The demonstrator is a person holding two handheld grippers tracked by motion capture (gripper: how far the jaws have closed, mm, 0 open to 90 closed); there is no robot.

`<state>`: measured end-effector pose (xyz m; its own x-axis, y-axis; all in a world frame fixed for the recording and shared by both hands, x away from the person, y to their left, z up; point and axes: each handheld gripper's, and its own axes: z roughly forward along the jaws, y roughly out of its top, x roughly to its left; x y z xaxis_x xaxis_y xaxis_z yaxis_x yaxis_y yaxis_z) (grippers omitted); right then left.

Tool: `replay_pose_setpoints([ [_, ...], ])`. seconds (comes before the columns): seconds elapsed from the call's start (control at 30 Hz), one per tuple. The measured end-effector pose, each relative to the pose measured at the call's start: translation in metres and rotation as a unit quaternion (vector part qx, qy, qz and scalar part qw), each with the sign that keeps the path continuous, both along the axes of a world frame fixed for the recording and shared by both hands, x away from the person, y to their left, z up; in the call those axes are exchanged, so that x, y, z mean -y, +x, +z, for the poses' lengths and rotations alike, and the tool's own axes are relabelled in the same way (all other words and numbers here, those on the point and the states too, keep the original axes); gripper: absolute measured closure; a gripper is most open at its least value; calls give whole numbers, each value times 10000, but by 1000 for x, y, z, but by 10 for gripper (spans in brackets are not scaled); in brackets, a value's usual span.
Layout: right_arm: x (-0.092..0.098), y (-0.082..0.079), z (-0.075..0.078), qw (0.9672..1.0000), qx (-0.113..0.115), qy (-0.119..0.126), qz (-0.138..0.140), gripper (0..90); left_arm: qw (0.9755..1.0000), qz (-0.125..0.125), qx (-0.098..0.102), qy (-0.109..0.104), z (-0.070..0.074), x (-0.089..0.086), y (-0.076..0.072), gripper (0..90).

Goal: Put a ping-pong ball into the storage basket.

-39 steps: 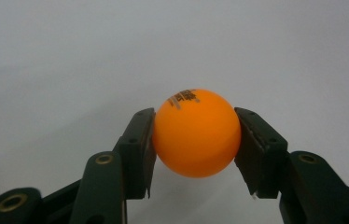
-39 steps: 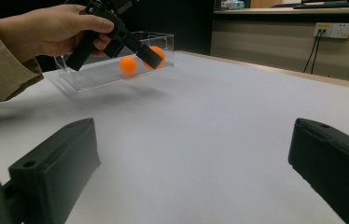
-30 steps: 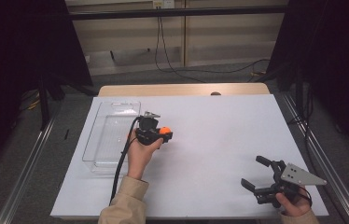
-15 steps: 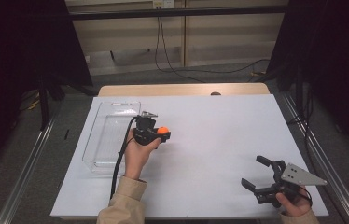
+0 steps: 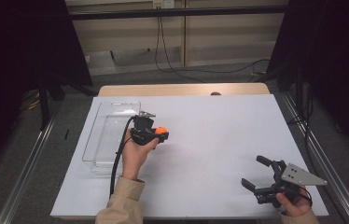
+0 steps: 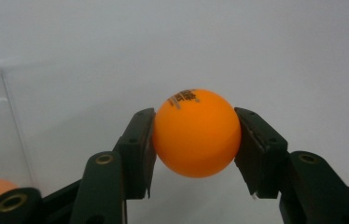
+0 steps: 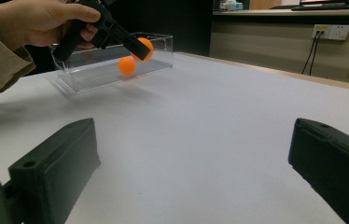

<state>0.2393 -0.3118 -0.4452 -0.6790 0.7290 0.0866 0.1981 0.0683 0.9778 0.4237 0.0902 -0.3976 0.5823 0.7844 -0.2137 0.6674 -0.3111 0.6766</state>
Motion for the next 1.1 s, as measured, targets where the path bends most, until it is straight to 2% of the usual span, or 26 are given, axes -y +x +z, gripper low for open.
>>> replay_pose_setpoints([
  [1.1,0,0,0,10000,-3,15,5,15,9996,210,-70,-155,10,-17,-3,509],
])
